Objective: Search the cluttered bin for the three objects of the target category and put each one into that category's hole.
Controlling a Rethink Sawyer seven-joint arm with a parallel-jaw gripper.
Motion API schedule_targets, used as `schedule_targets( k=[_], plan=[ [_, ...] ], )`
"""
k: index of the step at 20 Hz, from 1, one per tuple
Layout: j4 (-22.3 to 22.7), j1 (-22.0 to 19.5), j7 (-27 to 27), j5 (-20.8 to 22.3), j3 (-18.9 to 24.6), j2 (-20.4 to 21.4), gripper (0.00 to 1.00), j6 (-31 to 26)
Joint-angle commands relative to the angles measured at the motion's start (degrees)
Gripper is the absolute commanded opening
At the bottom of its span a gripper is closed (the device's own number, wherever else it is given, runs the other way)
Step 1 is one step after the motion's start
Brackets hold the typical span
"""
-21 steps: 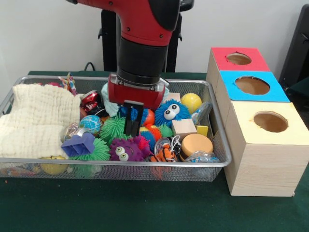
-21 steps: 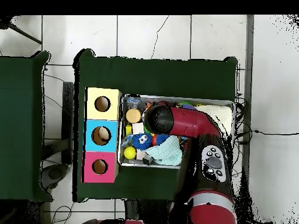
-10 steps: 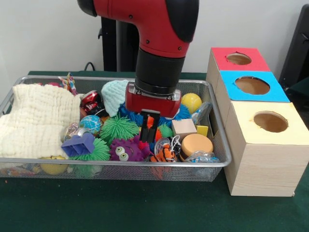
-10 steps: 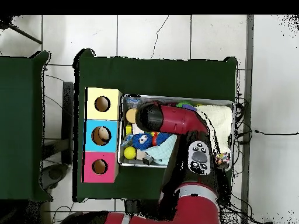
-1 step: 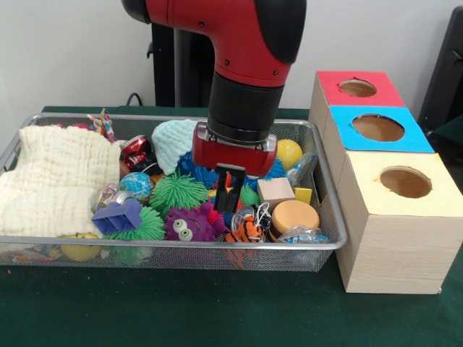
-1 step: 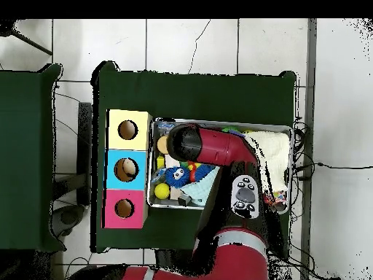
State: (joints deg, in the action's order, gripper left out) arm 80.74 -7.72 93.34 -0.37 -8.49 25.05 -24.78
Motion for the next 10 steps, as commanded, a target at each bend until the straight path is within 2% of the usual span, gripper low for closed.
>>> schedule_targets(
  k=[1,5,10],
  plan=[
    [5.6,-2.1,12.5,-3.3,2.0,1.1,0.00,-1.7],
    [5.2,-2.6,11.6,-4.0,2.5,0.9,0.00,-3.5],
    [5.7,-2.7,12.4,-5.3,2.5,1.0,0.00,-3.2]
  ],
)
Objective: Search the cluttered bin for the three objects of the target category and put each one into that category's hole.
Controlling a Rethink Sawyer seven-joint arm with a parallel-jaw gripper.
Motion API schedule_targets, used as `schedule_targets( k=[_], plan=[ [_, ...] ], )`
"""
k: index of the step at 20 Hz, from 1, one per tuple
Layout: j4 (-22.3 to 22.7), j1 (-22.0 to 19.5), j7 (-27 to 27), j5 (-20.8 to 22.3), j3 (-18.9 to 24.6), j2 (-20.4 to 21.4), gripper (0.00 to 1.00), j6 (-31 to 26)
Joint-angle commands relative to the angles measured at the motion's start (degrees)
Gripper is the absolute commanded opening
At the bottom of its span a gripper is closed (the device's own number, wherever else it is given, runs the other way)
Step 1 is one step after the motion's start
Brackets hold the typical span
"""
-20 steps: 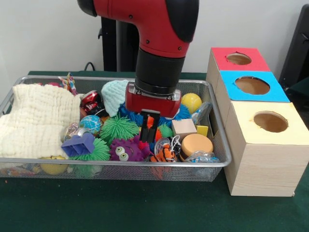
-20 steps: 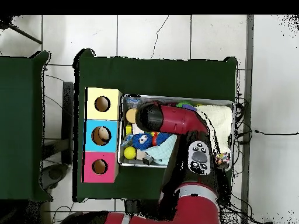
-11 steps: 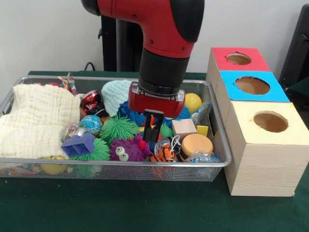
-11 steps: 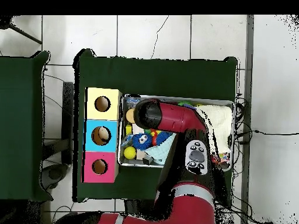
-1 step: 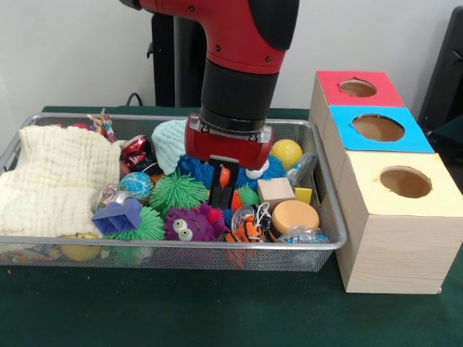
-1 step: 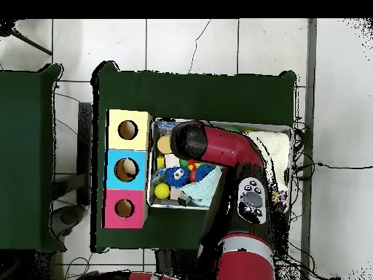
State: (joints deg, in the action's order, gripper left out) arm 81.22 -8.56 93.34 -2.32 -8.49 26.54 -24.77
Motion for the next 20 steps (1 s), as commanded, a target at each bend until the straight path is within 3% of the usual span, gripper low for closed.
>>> schedule_targets(
  k=[1,11,12,20],
  plan=[
    [5.0,-1.9,12.2,-3.4,2.4,-0.6,0.00,-3.3],
    [4.5,-0.9,12.3,-4.0,1.1,-1.0,0.00,-2.9],
    [4.5,-0.7,12.5,-4.1,0.8,-1.1,1.00,-2.7],
    [4.5,-0.5,12.7,-4.8,0.5,-1.2,1.00,-2.9]
  ],
)
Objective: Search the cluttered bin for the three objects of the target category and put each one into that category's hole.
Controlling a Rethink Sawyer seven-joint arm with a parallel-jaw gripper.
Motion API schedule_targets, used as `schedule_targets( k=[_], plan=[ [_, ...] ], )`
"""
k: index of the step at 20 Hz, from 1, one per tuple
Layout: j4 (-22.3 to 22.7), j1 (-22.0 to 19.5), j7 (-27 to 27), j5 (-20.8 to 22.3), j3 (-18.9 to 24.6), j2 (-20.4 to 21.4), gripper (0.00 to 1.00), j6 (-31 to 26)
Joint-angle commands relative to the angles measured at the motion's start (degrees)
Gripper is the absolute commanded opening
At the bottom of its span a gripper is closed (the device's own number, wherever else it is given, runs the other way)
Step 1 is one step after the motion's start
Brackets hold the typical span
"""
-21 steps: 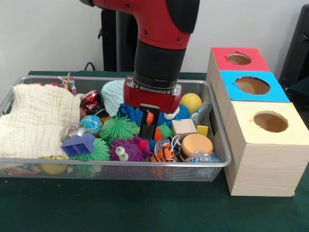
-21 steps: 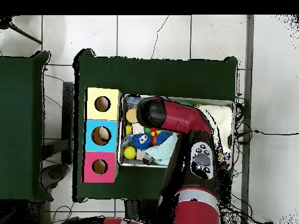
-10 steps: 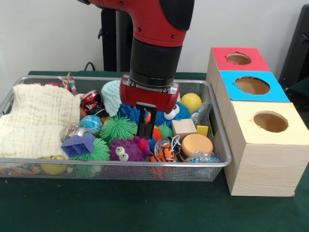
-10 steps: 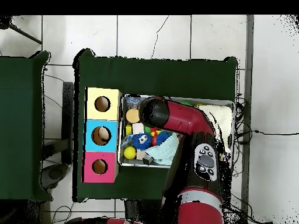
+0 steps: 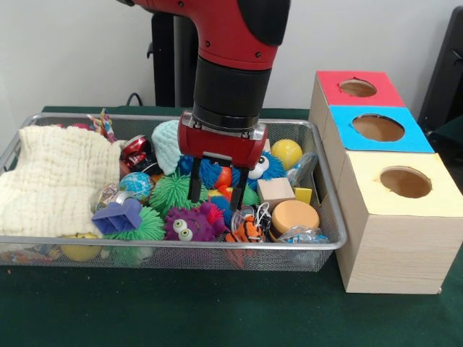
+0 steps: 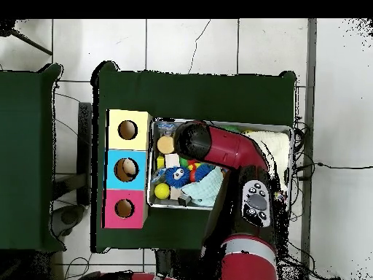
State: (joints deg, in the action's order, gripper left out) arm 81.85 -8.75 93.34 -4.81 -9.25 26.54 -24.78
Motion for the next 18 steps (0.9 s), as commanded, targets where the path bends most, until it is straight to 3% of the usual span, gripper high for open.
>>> schedule_targets(
  k=[1,18],
  plan=[
    [3.6,-0.6,11.4,-1.9,1.6,-1.1,1.00,-3.7],
    [3.2,-0.3,11.7,-2.3,1.0,-0.9,1.00,-5.8]
  ],
)
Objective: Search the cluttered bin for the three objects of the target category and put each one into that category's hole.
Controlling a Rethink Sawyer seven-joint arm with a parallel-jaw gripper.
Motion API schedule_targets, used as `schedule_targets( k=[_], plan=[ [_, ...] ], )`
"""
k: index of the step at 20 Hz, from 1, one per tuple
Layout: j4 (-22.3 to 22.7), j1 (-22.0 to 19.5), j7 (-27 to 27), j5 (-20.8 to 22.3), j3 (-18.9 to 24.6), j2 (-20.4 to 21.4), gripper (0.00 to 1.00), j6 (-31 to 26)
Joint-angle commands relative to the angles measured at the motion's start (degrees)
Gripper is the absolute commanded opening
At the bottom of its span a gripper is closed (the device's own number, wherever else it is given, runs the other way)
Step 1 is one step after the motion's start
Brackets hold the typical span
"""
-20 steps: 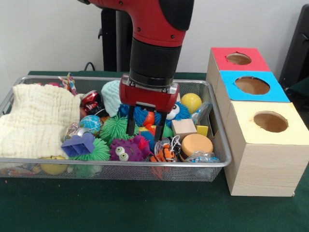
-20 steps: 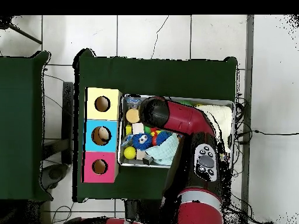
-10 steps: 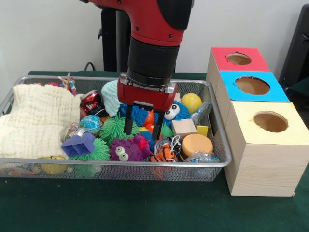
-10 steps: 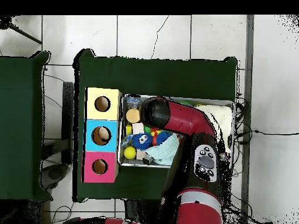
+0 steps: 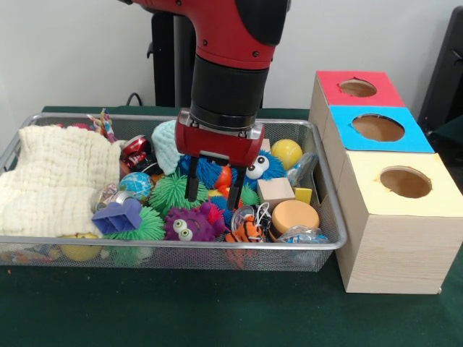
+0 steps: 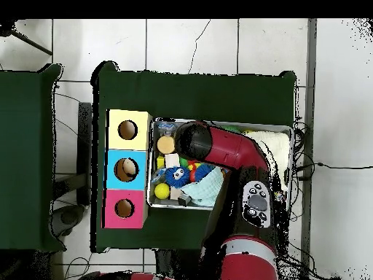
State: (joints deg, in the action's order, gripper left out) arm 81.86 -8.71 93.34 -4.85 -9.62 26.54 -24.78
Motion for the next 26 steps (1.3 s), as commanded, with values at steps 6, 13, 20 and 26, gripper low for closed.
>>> schedule_targets(
  k=[6,13,20,26],
  plan=[
    [0.9,0.5,11.8,-2.4,1.0,-1.7,1.00,-7.6],
    [1.1,0.7,11.8,-2.6,0.7,-1.2,1.00,-8.1],
    [1.2,1.0,11.4,-2.5,0.9,-1.2,1.00,-7.8],
    [0.7,2.1,13.0,-3.3,0.3,-1.6,1.00,-7.7]
  ],
)
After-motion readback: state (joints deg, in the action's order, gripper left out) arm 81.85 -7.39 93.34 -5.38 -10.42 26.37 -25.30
